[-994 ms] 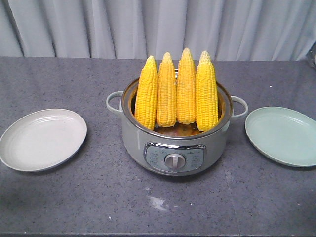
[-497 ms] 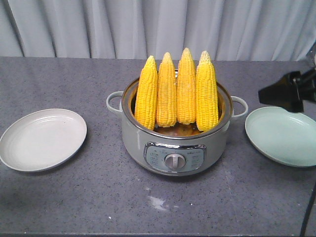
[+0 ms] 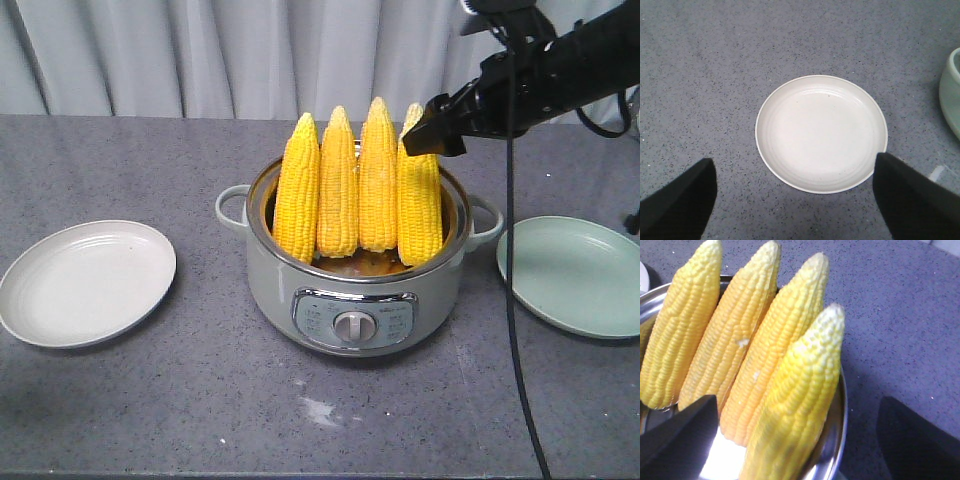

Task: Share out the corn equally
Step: 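Grasp the corn cob nearest the right gripper in the pot, then lift the cob out and lay it on the pale green plate, then move the left gripper over the pot and grasp the nearest cob, then lift the cob with the left gripper and lay it on the cream plate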

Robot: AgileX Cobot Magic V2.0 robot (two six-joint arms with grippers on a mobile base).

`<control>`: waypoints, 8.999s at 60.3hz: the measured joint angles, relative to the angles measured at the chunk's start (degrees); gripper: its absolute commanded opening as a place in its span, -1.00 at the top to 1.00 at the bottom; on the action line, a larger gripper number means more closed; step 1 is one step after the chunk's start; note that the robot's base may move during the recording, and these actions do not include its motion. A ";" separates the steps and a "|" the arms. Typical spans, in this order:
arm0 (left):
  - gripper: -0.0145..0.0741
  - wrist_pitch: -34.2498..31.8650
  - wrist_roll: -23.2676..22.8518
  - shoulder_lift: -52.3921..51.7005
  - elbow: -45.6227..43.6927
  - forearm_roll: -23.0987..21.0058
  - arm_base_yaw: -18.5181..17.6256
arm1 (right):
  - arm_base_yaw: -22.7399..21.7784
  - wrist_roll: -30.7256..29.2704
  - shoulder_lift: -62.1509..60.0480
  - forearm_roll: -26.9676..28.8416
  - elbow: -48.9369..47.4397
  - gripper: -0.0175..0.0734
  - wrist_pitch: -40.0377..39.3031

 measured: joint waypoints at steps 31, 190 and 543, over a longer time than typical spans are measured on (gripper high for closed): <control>-0.66 0.04 0.15 0.00 0.00 -0.05 0.00 | 1.54 2.42 7.73 -1.22 -3.51 -0.09 -0.94; -0.66 1.52 0.22 0.11 0.00 0.06 0.00 | -21.58 19.68 8.92 -9.97 -3.20 -0.73 16.08; -0.77 13.14 18.23 56.52 -38.87 -8.20 0.04 | -21.58 7.16 -34.94 2.01 21.09 -0.66 13.51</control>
